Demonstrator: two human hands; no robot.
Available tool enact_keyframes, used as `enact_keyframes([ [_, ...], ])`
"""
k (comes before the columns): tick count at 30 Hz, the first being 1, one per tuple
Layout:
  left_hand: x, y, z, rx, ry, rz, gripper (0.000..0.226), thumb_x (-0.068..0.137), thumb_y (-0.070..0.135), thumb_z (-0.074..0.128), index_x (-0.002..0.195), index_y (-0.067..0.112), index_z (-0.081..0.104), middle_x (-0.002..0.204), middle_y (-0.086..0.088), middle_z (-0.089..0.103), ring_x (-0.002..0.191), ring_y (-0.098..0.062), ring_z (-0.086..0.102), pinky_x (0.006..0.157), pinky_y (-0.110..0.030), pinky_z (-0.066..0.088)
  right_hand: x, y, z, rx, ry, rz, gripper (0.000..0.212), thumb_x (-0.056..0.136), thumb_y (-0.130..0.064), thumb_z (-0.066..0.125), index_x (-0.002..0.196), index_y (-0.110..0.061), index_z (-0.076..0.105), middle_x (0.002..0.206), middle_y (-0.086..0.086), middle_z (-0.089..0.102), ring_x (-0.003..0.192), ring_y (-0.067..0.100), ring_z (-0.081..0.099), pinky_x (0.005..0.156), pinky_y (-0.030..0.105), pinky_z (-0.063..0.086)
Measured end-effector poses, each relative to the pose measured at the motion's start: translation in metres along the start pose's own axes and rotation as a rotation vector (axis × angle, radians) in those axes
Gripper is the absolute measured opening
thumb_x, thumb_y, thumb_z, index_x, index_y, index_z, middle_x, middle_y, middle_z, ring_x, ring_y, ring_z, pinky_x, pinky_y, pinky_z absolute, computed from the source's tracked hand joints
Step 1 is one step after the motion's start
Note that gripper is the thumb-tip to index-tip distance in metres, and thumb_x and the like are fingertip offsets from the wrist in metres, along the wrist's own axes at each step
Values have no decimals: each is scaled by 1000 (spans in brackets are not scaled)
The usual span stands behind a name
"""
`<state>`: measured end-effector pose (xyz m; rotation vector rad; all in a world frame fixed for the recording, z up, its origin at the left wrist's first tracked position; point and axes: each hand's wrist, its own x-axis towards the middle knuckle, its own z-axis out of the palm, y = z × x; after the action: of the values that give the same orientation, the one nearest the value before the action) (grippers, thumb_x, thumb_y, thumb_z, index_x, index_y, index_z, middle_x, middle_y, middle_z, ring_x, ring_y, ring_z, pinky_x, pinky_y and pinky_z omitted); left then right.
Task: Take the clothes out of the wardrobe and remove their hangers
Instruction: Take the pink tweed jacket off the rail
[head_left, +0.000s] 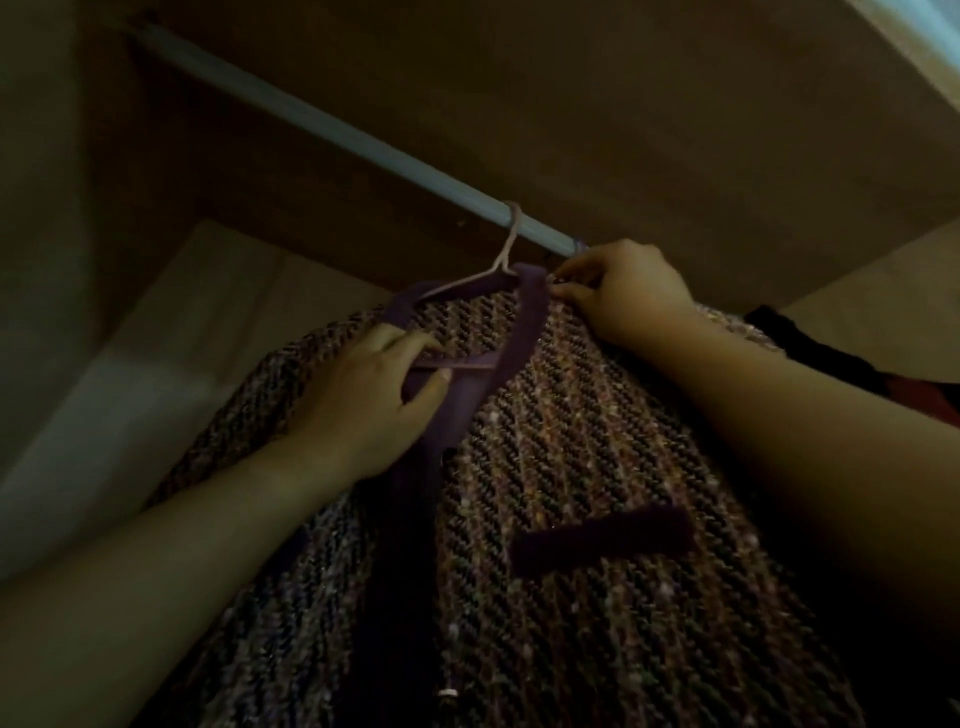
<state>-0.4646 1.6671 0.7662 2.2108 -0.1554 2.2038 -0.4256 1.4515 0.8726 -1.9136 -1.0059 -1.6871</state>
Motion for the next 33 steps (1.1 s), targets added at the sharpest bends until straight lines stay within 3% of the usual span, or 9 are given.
enact_keyframes([
  [7,4,-18,-14,28,80,32,55,84,58,31,122,24,54,124,0,48,109,-21,49,86,-35,44,26,-7,-4,66,115,111,11,88,-34,60,97,-34,64,104,-6,61,90,13,57,77,38,53],
  [11,2,-23,-25,39,124,9,51,85,54,32,122,25,53,126,0,47,108,-20,49,79,-30,40,3,7,11,58,225,137,15,91,-37,55,103,-36,64,100,-12,60,82,10,56,64,31,49],
  [15,-13,-20,-35,78,130,73,55,84,54,30,123,23,54,125,-2,49,111,-23,49,89,-34,41,-52,17,28,228,305,131,11,88,-38,59,95,-39,67,90,-19,62,81,3,56,64,25,43],
  [19,-34,-13,-40,146,65,130,55,88,52,26,130,23,49,129,-4,48,116,-22,46,93,-34,36,-111,16,43,320,313,87,7,83,-36,67,88,-38,71,80,-22,61,79,3,60,70,25,47],
  [25,-101,4,-41,148,-271,30,55,90,58,20,136,36,38,127,0,59,108,-23,57,74,-28,39,-193,23,59,430,295,53,15,84,-32,67,95,-25,73,96,-8,71,82,14,66,75,39,55],
  [28,-134,30,-54,249,-232,62,55,88,61,21,131,36,45,118,-1,64,100,-28,61,70,-34,48,-239,29,63,487,225,40,21,88,-37,60,103,-25,69,101,-8,69,79,20,66,72,43,54],
  [33,-203,74,-72,272,-216,33,53,88,60,26,122,33,57,107,-1,68,92,-30,64,67,-40,53,-332,29,59,368,113,-62,33,92,-33,50,120,-20,61,117,2,65,105,23,62,81,40,54],
])
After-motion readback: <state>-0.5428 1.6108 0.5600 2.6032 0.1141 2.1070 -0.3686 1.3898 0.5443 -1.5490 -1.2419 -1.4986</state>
